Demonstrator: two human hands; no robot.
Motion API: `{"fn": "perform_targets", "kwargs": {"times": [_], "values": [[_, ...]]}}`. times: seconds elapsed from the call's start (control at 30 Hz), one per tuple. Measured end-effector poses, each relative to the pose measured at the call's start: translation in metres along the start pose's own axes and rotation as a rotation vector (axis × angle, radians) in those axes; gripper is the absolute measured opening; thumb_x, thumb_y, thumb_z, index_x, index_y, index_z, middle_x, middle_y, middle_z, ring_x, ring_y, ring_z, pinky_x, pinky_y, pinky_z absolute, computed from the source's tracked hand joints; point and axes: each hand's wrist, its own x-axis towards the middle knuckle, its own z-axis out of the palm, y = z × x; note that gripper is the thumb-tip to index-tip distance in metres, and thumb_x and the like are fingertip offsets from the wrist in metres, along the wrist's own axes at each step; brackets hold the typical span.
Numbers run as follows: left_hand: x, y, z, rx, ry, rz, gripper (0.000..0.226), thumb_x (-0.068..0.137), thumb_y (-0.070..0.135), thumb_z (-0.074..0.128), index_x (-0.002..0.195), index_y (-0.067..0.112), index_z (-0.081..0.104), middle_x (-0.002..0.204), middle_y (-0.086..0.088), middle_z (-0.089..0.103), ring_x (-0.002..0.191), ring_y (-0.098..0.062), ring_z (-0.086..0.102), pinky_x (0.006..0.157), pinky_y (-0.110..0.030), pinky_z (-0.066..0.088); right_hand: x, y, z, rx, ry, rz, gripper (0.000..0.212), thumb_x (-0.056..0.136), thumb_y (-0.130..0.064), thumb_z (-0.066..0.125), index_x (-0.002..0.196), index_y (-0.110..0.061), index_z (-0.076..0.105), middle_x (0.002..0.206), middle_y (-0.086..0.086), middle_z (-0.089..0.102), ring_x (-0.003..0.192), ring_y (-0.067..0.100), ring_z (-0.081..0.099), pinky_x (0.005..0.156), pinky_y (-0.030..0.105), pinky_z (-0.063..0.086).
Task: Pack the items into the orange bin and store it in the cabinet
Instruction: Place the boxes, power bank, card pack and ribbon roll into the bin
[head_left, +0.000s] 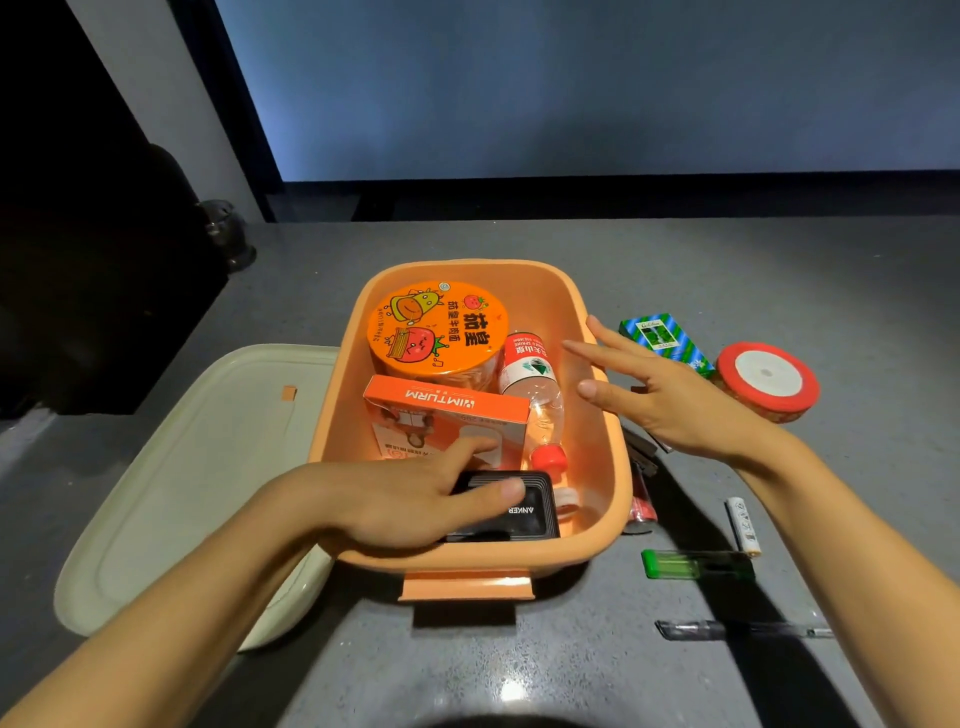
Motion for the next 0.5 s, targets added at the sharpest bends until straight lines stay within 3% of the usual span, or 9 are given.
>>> {"fn": "perform_targets", "kwargs": {"times": [0.1, 0.17, 0.23, 0.37, 0.5], "values": [[-0.004, 0.001, 0.008, -0.007, 0.049, 0.045, 0.077, 0.07, 0.08, 0.025, 0.136, 0.053, -0.002, 0.145, 0.021, 0.026, 0.119, 0.007, 0.031, 0.093, -0.01, 0.023, 0.001, 0.002, 0.001, 0.026, 0.005, -0.007, 0.06, 0.069, -0.065, 0.046, 0.127, -0.058, 0.033, 0.142, -0.034, 0.007, 0.129, -0.007, 0.012, 0.107, 0.032, 0.03], [-0.009, 0.001, 0.01, -0.029, 0.143, 0.094, 0.06, 0.067, 0.082, 0.028, 0.118, 0.073, -0.003, 0.13, 0.041, 0.025, 0.104, 0.025, 0.032, 0.083, 0.001, 0.026, 0.001, 0.004, 0.001, 0.045, 0.008, -0.015, 0.059, 0.07, -0.063, 0.047, 0.126, -0.059, 0.033, 0.142, -0.034, 0.008, 0.129, -0.008, 0.011, 0.106, 0.029, 0.028], [-0.015, 0.001, 0.012, 0.0, 0.203, 0.1, 0.058, 0.063, 0.087, 0.028, 0.106, 0.081, -0.009, 0.119, 0.049, 0.023, 0.096, 0.033, 0.031, 0.079, 0.003, 0.029, 0.002, 0.006, 0.001, 0.055, 0.006, -0.019, 0.057, 0.071, -0.062, 0.047, 0.126, -0.06, 0.033, 0.143, -0.034, 0.007, 0.13, -0.008, 0.011, 0.104, 0.025, 0.027], [-0.015, -0.001, 0.02, 0.154, 0.258, 0.073, 0.081, 0.055, 0.093, 0.029, 0.122, 0.066, -0.008, 0.145, 0.024, 0.029, 0.123, 0.003, 0.034, 0.097, -0.025, 0.034, 0.002, 0.005, 0.002, 0.062, 0.0, -0.011, 0.052, 0.074, -0.058, 0.048, 0.124, -0.061, 0.032, 0.143, -0.032, 0.008, 0.13, -0.007, 0.011, 0.1, 0.022, 0.026], [-0.013, -0.002, 0.019, 0.157, 0.286, 0.114, 0.083, 0.059, 0.091, 0.028, 0.128, 0.061, -0.006, 0.145, 0.022, 0.03, 0.128, -0.001, 0.032, 0.1, -0.026, 0.033, -0.001, 0.0, 0.003, 0.023, 0.058, 0.006, 0.059, 0.074, -0.057, 0.05, 0.131, -0.051, 0.036, 0.152, -0.021, 0.014, 0.131, -0.005, 0.014, 0.103, 0.022, 0.023]]}}
